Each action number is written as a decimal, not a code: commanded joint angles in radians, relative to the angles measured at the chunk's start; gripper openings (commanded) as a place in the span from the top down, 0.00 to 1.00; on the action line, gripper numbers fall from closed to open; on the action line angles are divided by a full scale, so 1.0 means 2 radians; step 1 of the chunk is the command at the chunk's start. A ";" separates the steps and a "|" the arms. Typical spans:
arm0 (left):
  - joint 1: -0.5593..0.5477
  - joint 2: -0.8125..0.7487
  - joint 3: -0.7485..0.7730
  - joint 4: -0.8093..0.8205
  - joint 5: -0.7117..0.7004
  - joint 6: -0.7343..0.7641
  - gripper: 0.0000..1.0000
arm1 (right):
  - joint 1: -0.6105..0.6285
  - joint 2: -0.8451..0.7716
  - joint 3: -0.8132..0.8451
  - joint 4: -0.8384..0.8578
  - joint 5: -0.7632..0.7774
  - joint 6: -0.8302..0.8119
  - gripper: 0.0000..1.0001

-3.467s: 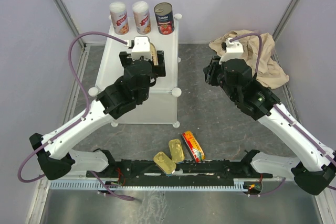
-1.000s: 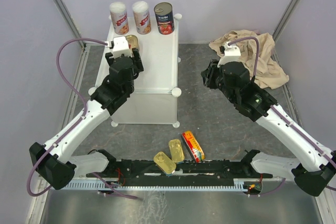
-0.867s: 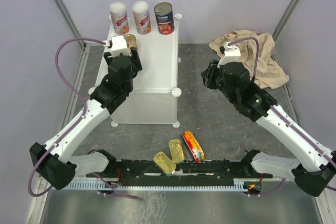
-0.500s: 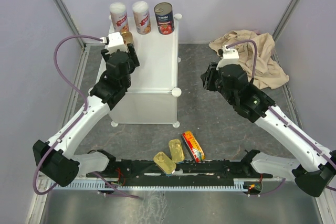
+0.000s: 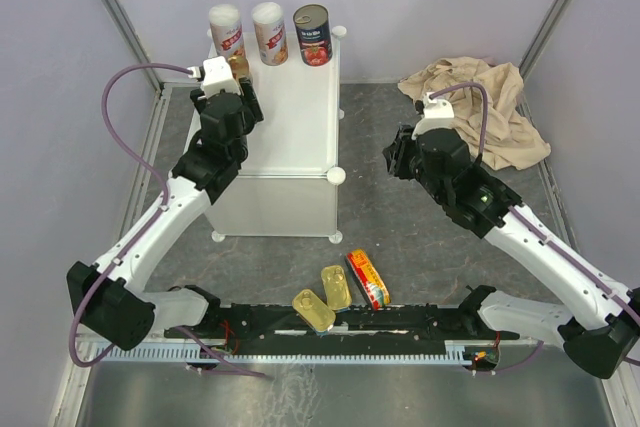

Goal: Place and organize the canned foods onto the counter
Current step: Adjust the canned food at the counter.

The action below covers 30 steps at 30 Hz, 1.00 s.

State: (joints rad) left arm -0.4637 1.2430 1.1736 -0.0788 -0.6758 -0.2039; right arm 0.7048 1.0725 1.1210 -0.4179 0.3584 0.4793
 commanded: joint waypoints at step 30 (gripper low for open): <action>0.011 0.013 0.011 -0.008 0.007 -0.030 0.13 | -0.002 -0.046 -0.103 0.017 -0.024 0.014 0.44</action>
State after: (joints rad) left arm -0.4526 1.2690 1.1828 -0.0772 -0.6697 -0.2146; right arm 0.7048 1.0107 0.9413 -0.4179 0.3332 0.5022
